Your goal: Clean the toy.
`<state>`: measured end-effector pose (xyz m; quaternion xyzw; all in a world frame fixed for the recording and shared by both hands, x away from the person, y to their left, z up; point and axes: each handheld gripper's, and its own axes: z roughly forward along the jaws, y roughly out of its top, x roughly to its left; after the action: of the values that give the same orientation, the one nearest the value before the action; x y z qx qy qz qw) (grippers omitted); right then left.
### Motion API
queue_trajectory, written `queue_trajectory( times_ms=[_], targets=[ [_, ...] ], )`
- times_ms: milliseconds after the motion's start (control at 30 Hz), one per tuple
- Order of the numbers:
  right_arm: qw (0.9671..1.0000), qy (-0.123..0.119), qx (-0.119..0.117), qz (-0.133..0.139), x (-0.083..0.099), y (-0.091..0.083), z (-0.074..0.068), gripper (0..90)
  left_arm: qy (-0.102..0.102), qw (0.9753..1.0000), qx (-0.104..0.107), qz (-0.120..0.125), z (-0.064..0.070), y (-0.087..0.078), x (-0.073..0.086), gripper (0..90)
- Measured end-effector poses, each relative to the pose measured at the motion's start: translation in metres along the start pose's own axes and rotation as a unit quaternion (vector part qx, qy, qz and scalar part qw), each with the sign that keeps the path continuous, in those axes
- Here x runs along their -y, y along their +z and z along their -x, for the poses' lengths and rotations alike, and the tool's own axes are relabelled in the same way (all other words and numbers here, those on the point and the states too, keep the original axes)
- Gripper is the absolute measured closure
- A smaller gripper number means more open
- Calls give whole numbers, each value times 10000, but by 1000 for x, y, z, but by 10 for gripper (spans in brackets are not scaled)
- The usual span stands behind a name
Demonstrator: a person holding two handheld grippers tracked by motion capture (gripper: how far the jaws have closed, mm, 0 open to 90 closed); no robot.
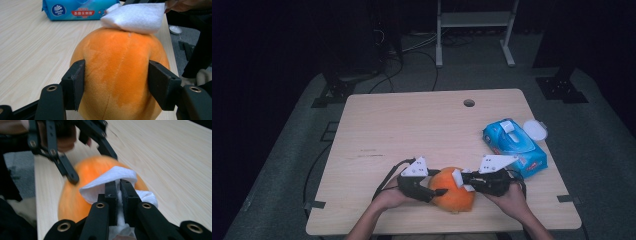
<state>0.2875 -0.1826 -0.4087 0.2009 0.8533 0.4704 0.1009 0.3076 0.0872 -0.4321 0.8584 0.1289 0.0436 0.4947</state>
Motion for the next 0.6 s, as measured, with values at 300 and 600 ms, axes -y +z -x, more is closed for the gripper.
queue_trajectory(
  times_ms=[300, 600],
  targets=[
    [10000, 44, -19, 68, -2, -1, -2, 839, 136, 9998, -126, -77, 7, 4, -9, 349],
    [9999, -55, -102, 120, -6, 0, -4, 840, -146, 9998, 130, 62, 3, 3, -8, 144]
  ],
)
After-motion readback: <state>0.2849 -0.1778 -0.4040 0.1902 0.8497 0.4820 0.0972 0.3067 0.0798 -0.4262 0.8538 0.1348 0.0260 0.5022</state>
